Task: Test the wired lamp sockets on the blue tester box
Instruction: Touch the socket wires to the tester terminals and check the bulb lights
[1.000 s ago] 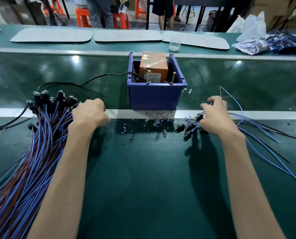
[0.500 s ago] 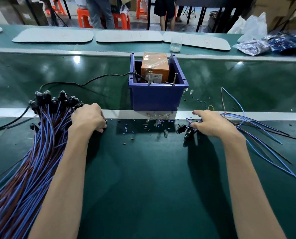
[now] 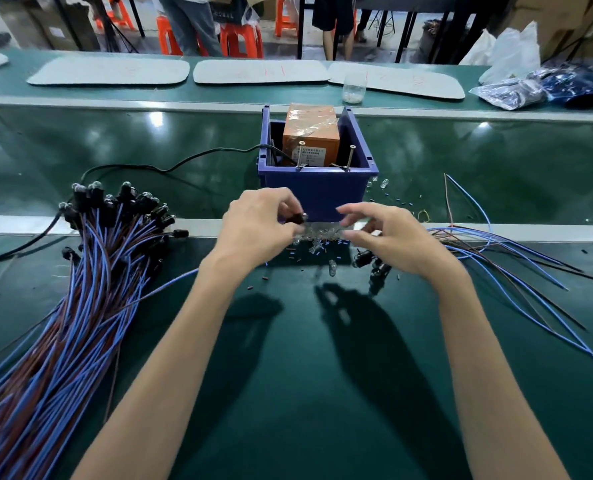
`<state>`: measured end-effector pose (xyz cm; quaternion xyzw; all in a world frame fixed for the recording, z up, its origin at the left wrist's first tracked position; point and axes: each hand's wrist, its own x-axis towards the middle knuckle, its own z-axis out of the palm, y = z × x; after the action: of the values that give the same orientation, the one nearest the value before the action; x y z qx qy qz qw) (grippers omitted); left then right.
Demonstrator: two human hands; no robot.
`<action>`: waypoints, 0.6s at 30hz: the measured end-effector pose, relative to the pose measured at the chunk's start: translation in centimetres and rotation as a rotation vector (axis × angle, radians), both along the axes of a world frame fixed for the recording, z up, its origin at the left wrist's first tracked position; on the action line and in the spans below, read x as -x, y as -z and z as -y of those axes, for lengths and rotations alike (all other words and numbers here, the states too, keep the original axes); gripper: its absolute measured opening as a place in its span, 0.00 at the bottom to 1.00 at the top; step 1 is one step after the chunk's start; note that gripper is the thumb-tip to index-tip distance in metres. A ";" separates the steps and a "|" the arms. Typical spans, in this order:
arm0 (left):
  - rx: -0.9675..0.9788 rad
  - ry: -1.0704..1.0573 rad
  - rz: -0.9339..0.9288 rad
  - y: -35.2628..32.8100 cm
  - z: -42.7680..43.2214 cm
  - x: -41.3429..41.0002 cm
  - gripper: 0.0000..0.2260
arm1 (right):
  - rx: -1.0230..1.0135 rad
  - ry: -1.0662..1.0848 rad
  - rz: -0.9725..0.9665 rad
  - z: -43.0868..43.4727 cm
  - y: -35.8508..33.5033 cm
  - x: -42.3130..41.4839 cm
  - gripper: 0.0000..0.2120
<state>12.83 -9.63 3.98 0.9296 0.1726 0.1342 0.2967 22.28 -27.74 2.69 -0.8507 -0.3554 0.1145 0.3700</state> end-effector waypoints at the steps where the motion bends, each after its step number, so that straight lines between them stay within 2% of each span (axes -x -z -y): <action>1: 0.085 0.052 0.040 0.0 0.5 -0.1 0.07 | -0.060 -0.031 -0.018 -0.5 0.0 0.5 0.18; 6: 0.601 0.212 0.238 -0.9 2.1 0.2 0.08 | -0.371 -0.173 -0.330 -2.3 -0.2 2.3 0.24; 8: 0.731 0.268 0.294 -1.2 2.4 0.3 0.08 | -0.490 -0.166 -0.421 -2.3 -0.2 2.4 0.24; 11: 0.788 0.360 0.365 -1.5 2.7 0.4 0.08 | -0.608 -0.113 -0.444 -2.1 -0.7 2.2 0.18; 18: 0.847 0.405 0.485 -1.3 3.2 0.3 0.07 | -0.637 -0.094 -0.432 -1.7 -1.5 2.5 0.10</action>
<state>12.56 -12.80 5.28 0.6853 -0.0451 0.2038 0.6977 19.81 -26.02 4.19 -0.6323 -0.3258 0.1919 0.6762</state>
